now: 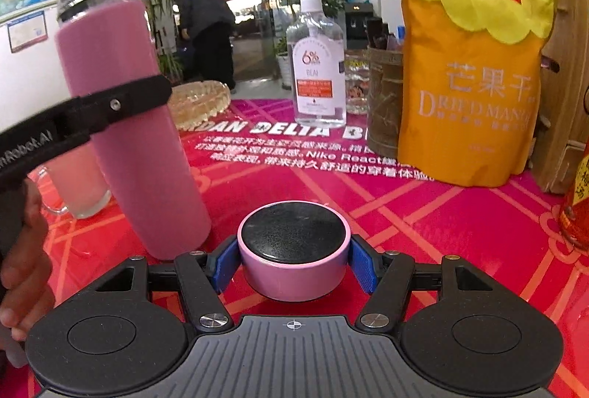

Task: Unscrew bottle cap and pour
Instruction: 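Lower the cap onto the table with the right gripper while the left gripper sets the bottle down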

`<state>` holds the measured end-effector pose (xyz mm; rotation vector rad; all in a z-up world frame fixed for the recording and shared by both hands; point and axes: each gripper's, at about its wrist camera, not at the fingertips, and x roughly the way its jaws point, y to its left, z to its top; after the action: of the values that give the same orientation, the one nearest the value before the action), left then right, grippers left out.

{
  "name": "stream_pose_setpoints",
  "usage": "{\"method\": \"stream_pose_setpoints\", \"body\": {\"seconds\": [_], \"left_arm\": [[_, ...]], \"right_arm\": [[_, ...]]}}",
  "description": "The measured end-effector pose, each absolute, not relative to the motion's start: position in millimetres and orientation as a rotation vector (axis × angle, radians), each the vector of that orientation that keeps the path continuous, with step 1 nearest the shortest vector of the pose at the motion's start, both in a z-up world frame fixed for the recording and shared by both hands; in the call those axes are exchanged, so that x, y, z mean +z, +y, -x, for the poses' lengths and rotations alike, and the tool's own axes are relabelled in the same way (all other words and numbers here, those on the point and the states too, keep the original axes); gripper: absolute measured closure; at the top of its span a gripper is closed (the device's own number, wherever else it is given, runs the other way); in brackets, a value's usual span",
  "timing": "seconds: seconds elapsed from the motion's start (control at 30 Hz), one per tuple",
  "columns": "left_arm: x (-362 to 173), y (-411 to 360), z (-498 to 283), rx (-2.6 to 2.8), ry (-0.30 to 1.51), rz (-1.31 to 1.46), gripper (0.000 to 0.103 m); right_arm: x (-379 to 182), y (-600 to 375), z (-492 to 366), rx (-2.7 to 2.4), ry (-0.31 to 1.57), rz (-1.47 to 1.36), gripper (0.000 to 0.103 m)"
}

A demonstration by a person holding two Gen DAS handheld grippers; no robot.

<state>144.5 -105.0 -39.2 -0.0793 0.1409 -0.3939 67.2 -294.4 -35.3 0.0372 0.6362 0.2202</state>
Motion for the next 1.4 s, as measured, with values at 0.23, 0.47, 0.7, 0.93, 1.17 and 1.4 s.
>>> {"method": "stream_pose_setpoints", "body": {"seconds": [0.23,0.47,0.7,0.93,1.17,1.4], "left_arm": [[-40,-106,-146,-0.394,0.142,0.081,0.035],[-40,-108,-146,-0.395,0.14,0.076,0.034],[-40,-108,-147,-0.393,0.138,0.08,0.033],[-41,-109,-147,-0.388,0.14,0.083,0.03],[-41,-104,-144,-0.382,0.143,0.088,0.026],[-43,-102,-141,-0.372,0.152,0.091,0.022]], "right_arm": [[-44,-295,-71,0.218,0.665,-0.042,0.039],[-42,-295,-65,0.216,0.659,-0.044,0.03],[-40,-295,-59,0.214,0.654,-0.045,0.024],[-38,-295,-53,0.212,0.648,-0.047,0.023],[-35,-294,-47,0.21,0.642,-0.049,0.019],[-43,-297,-51,0.216,0.621,-0.064,0.016]]}}
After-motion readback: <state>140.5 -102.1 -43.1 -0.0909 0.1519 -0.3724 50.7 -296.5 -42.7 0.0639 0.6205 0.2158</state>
